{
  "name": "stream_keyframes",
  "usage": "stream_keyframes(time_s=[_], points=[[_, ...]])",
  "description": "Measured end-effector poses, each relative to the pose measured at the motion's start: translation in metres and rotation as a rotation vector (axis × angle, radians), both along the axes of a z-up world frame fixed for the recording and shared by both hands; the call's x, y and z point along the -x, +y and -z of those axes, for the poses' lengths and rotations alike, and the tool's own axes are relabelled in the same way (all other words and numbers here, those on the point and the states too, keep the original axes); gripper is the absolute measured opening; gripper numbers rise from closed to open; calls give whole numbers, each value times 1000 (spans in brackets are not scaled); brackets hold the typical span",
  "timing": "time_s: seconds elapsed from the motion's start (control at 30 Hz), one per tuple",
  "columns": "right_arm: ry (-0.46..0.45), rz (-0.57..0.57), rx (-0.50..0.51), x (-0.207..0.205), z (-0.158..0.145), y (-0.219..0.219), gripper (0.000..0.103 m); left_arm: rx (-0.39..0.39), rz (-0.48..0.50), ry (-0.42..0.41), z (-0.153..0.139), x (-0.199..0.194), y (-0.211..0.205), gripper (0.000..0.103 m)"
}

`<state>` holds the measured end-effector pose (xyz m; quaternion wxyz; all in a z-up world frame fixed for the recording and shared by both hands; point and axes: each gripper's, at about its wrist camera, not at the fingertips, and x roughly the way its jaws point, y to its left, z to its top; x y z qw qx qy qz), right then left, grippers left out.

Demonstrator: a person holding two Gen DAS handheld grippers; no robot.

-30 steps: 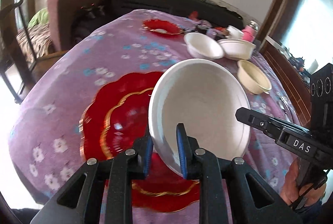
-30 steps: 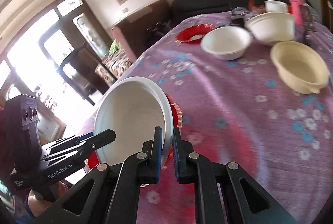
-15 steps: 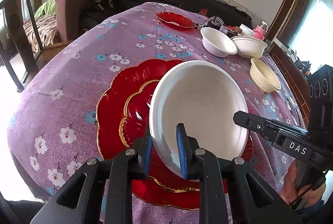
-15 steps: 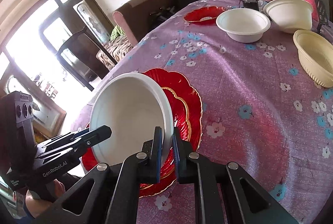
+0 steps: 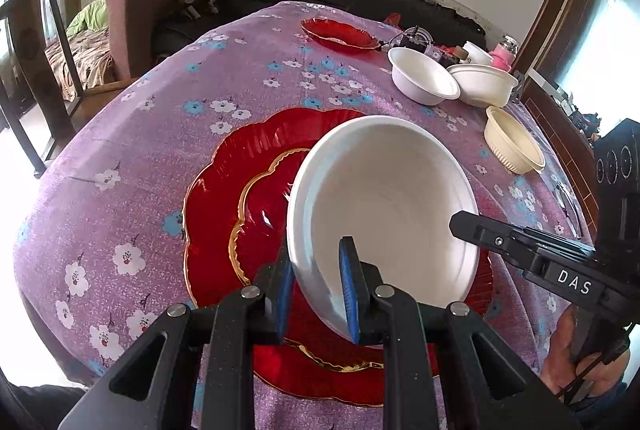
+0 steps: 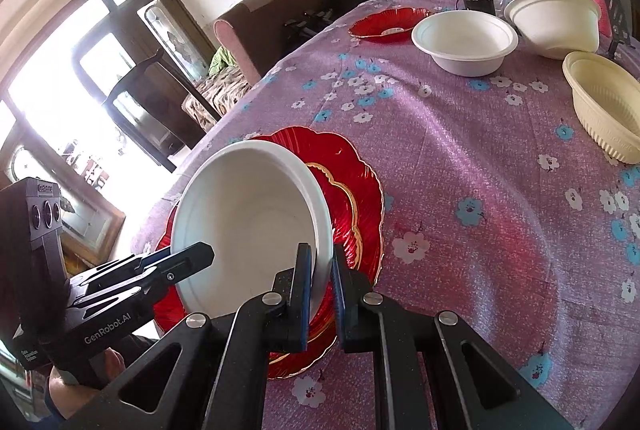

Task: Organize plates and bowls
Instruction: 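Carry the white bowl over and lower it onto the stacked red plates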

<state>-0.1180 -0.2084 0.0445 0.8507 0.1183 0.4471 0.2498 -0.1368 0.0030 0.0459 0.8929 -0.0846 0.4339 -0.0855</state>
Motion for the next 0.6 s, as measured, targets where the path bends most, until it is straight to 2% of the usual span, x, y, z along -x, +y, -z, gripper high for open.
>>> stream_keyframes(time_s=[0.6], points=[[0,-4,8,-4,4,4,11,-16,-10,-6,1,-2,3,20]])
